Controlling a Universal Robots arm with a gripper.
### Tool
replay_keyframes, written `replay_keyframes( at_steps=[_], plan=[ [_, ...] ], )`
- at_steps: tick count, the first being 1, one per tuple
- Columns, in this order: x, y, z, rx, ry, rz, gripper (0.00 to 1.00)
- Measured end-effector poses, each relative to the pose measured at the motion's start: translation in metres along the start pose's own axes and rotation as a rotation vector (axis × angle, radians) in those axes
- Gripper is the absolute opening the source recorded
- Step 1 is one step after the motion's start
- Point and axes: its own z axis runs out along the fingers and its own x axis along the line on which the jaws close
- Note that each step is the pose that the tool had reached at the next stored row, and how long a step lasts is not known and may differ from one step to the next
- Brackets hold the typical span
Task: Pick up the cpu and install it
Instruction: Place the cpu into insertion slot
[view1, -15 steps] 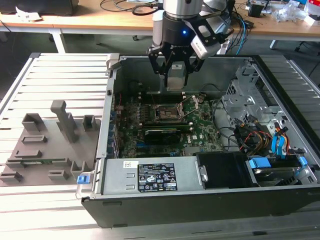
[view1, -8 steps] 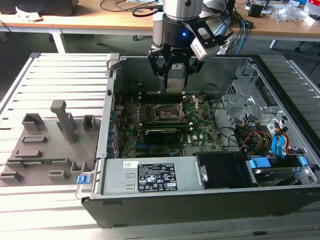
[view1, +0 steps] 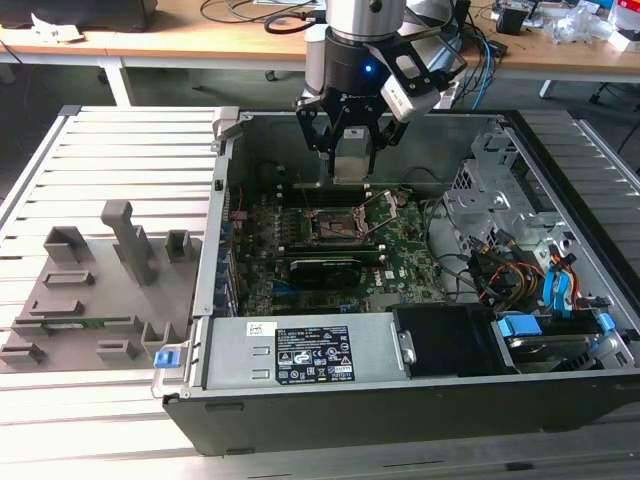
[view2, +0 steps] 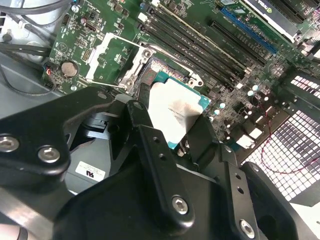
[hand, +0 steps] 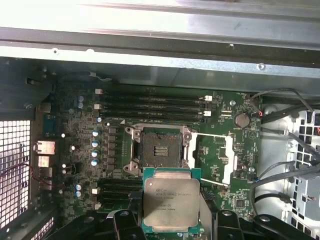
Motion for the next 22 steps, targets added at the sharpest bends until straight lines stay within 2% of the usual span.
replay_keyframes(
  at_steps=[5, 9, 10, 18, 22],
  plan=[
    [0.0000, 0.0000, 0.0000, 0.0009, 0.0006, 0.018, 0.54],
    [0.0000, 0.0000, 0.0001, 0.0032, 0.0022, 0.078, 0.54],
    [0.0000, 0.0000, 0.0002, 0.0042, 0.0030, 0.106, 0.54],
    [0.0000, 0.0000, 0.0004, 0.0077, 0.0060, 0.213, 0.54],
    [0.0000, 0.0000, 0.0006, 0.0131, 0.0087, 0.312, 0.54]
  ],
)
